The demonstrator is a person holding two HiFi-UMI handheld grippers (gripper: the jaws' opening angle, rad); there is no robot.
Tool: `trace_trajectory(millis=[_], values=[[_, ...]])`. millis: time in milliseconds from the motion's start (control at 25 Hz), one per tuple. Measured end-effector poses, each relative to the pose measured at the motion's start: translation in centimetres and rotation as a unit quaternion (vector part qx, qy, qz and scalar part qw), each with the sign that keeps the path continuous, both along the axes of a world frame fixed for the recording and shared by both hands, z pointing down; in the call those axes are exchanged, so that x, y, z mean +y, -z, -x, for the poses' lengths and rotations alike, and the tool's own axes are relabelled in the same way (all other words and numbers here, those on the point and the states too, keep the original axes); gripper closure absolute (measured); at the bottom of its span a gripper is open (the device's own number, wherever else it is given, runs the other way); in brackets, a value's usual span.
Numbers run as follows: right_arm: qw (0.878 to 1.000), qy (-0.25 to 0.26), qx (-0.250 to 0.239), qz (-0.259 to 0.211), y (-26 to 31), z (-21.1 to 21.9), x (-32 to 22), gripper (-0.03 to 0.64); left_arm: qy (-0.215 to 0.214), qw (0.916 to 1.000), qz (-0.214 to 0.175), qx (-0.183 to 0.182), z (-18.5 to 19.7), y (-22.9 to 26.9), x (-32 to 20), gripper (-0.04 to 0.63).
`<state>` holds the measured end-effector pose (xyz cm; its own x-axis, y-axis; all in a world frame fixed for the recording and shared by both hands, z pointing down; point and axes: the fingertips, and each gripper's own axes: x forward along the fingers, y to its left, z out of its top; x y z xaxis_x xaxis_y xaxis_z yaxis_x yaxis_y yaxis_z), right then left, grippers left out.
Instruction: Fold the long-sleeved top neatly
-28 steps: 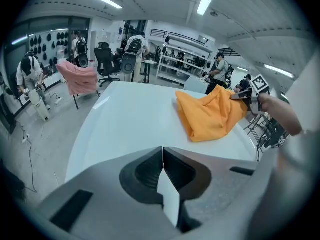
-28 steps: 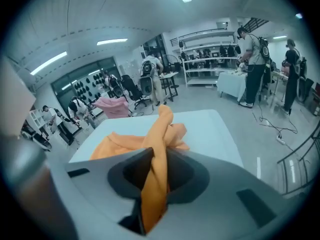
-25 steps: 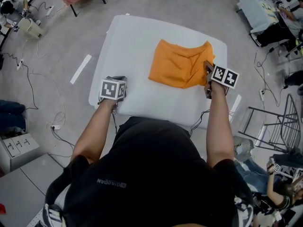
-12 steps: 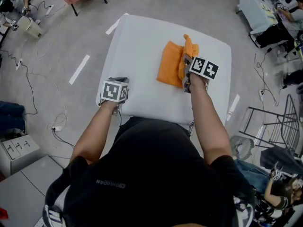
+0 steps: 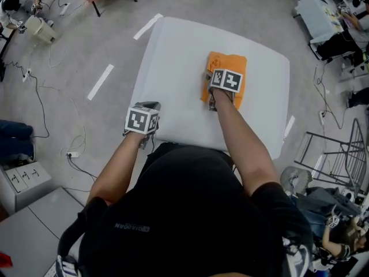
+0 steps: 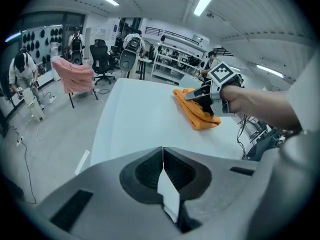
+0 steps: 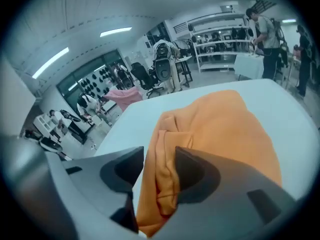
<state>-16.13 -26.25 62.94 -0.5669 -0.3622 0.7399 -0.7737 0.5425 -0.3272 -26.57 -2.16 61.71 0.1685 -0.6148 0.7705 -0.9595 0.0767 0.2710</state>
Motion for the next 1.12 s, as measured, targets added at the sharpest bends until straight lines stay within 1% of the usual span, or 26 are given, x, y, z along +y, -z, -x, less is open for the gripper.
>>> trace_trajectory(millis=[40, 160, 240, 520, 640, 720, 800, 920, 1040, 1120], values=[[1.000, -0.002, -0.019, 0.012, 0.0, 0.3, 0.1, 0.407, -0.002, 1.0000, 0.000, 0.001, 0.1, -0.1, 0.1, 0.588], [0.996, -0.010, -0.078, 0.043, 0.9, 0.5, 0.1, 0.394, -0.009, 0.9999, -0.002, 0.007, 0.5, -0.2, 0.0, 0.588], [0.993, -0.012, -0.108, 0.052, 2.2, 0.2, 0.3, 0.390, -0.017, 0.9998, -0.005, 0.009, 0.5, -0.1, -0.4, 0.588], [0.986, -0.011, -0.167, 0.017, 7.1, -3.0, 1.5, 0.398, -0.063, 0.9979, -0.014, 0.005, -1.6, 0.3, -2.7, 0.588], [0.981, -0.012, -0.193, -0.001, 8.6, -5.3, 3.1, 0.435, -0.083, 0.9963, -0.020, 0.004, -3.0, 0.7, -3.5, 0.588], [0.980, -0.007, -0.195, -0.025, 9.4, -7.1, 4.2, 0.469, -0.096, 0.9950, -0.029, 0.002, -3.9, 1.2, -4.0, 0.588], [0.981, 0.005, -0.188, -0.058, 10.3, -8.7, 5.0, 0.500, -0.101, 0.9941, -0.039, 0.004, -4.7, 1.8, -4.6, 0.588], [0.979, 0.032, -0.169, -0.105, 11.7, -10.9, 6.5, 0.558, -0.093, 0.9938, -0.057, 0.019, -6.1, 2.9, -4.9, 0.588], [0.976, 0.057, -0.143, -0.152, 12.8, -13.0, 7.9, 0.608, -0.086, 0.9930, -0.080, 0.017, -7.4, 4.9, -5.0, 0.588], [0.973, 0.070, -0.133, -0.174, 13.4, -14.3, 8.8, 0.612, -0.083, 0.9922, -0.091, 0.012, -8.4, 6.0, -4.9, 0.588]])
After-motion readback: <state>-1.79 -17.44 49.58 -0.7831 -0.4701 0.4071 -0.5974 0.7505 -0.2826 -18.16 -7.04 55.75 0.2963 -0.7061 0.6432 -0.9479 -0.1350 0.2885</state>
